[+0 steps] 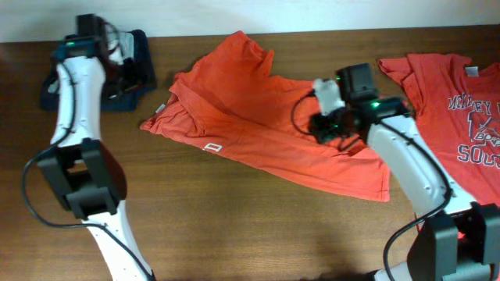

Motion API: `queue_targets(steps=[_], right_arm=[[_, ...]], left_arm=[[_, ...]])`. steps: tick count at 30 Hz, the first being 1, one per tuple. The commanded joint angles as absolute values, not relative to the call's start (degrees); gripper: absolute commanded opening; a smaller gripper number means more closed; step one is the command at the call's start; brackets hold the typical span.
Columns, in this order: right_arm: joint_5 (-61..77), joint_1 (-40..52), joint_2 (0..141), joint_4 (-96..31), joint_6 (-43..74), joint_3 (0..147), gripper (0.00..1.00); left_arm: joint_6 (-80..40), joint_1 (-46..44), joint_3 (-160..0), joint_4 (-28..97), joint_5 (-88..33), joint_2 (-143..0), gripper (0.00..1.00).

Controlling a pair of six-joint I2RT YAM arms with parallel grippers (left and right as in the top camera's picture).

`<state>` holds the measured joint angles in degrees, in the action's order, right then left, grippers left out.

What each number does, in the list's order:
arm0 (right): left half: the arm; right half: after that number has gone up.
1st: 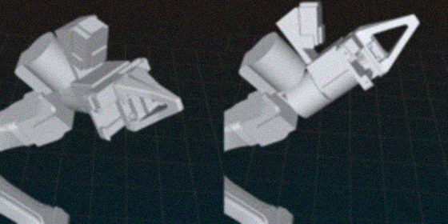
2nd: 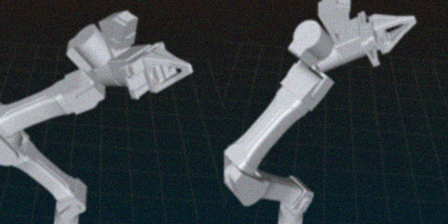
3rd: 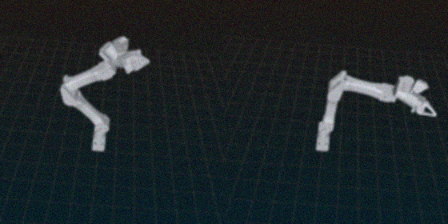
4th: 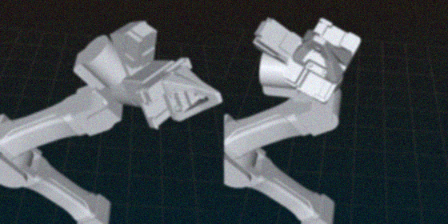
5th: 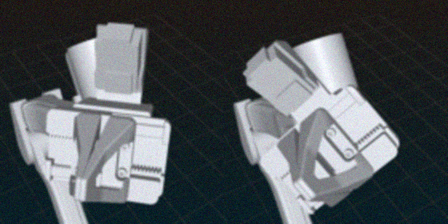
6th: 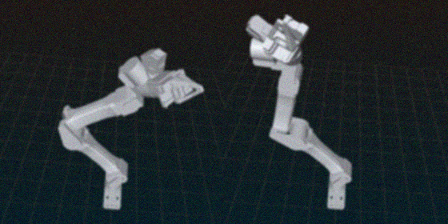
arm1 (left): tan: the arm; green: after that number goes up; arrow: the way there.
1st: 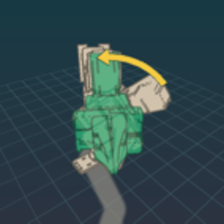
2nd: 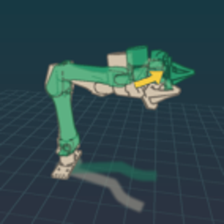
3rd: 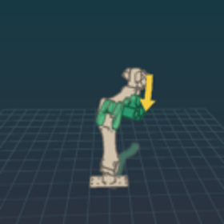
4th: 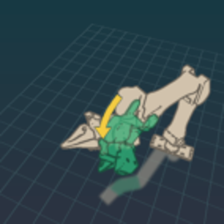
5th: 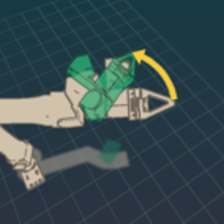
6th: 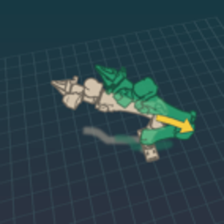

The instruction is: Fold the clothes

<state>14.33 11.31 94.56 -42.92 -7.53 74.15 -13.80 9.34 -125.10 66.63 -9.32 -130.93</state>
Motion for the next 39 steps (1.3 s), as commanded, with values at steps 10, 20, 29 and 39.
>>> queue_targets(steps=[10, 20, 29, 39], right_arm=[[3.8, 16.0, 99.2, -40.1, -8.3, 75.0, 0.27], [7.8, 14.9, 104.4, -47.8, -19.9, 74.8, 0.12], [14.3, 14.9, 111.9, -46.5, -23.8, 74.8, 0.11], [7.7, 13.3, 112.9, -41.2, -23.5, 74.8, 0.13]], left_arm=[[-14.1, 9.1, -125.9, 70.6, -15.4, -128.9, 0.02], [-14.1, 6.5, -125.9, 70.6, -10.9, -128.9, 0.14], [-14.1, 6.1, -125.9, 70.6, -10.9, -128.9, 0.18], [-14.1, 6.1, -125.9, 70.6, -10.9, -128.9, 0.18]])
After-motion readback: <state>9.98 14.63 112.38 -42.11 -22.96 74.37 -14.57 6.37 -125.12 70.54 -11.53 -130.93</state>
